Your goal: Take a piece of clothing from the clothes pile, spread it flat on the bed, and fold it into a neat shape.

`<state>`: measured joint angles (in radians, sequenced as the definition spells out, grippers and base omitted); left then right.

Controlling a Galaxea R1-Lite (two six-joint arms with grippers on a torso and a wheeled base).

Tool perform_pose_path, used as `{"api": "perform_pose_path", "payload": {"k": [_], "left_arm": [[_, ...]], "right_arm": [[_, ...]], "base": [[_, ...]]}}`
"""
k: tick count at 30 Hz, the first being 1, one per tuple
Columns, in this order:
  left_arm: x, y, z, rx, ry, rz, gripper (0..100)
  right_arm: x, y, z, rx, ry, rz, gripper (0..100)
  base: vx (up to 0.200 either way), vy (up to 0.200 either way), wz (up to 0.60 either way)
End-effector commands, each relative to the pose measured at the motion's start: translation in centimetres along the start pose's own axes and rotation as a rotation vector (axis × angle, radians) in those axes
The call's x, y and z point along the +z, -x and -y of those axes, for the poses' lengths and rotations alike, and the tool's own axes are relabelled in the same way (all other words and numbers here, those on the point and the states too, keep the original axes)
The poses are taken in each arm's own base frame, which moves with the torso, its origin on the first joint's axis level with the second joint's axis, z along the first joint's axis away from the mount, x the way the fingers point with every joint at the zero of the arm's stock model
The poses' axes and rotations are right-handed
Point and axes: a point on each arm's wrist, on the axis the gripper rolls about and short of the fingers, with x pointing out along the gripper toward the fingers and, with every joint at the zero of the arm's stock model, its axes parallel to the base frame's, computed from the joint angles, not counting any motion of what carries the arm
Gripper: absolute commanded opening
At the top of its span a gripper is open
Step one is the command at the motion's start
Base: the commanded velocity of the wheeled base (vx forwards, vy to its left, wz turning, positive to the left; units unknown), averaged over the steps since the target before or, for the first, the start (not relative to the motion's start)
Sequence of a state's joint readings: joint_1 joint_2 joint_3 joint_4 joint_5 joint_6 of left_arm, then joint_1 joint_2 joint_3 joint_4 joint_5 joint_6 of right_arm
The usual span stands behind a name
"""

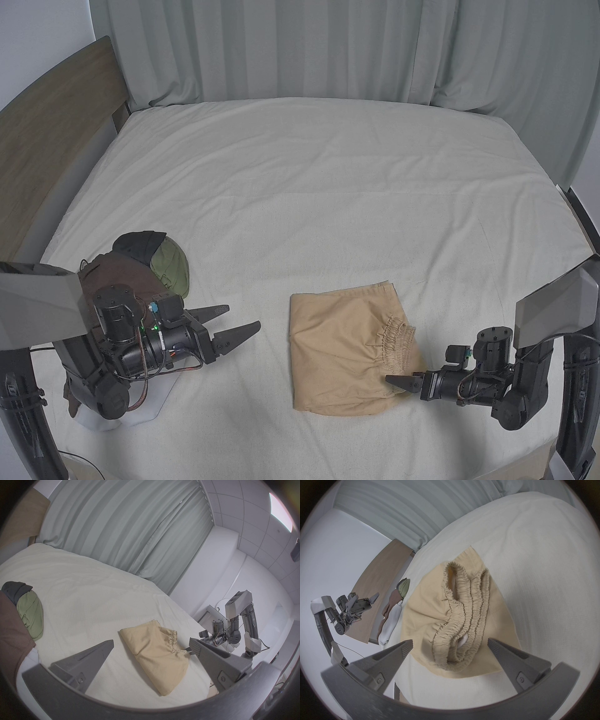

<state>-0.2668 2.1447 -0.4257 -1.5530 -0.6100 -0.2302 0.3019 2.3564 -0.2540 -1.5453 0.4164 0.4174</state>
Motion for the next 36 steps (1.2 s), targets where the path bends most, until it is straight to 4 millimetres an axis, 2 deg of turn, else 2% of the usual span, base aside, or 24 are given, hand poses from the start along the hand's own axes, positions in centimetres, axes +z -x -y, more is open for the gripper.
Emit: {"api": "perform_pose_path", "payload": {"k": [1, 16, 17, 24, 31, 36], "left_arm": [[0.1, 0.1, 0.0, -0.008, -0.003, 0.003, 100], [0.2, 0.0, -0.1, -0.007, -0.006, 0.006, 100], [0.2, 0.0, -0.1, -0.007, -0.006, 0.006, 100], [0.0, 0.0, -0.1, -0.007, -0.002, 0.000, 100], [0.0, 0.0, -0.1, -0.007, -0.001, -0.001, 100], [0.0, 0.0, -0.1, -0.007, -0.002, 0.000, 100]], "right_arm": [[-0.9, -1.0, 0.7, -0.012, -0.014, -0.034, 100], [-0.2, -2.5, -0.2, 0.011, -0.112, 0.009, 100], [-0.2, -2.5, -0.2, 0.006, -0.114, 0.012, 0], [0.2, -2.4, -0.4, 0.009, -0.109, 0.027, 0], [1.6, -0.9, -0.9, 0.017, -0.096, 0.081, 0], [1.8, -0.7, -0.3, -0.005, -0.104, 0.093, 0]], "base": [[0.000, 0.000, 0.00], [0.000, 0.000, 0.00], [0.000, 0.000, 0.00], [0.000, 0.000, 0.00], [0.000, 0.000, 0.00], [0.000, 0.000, 0.00]]}}
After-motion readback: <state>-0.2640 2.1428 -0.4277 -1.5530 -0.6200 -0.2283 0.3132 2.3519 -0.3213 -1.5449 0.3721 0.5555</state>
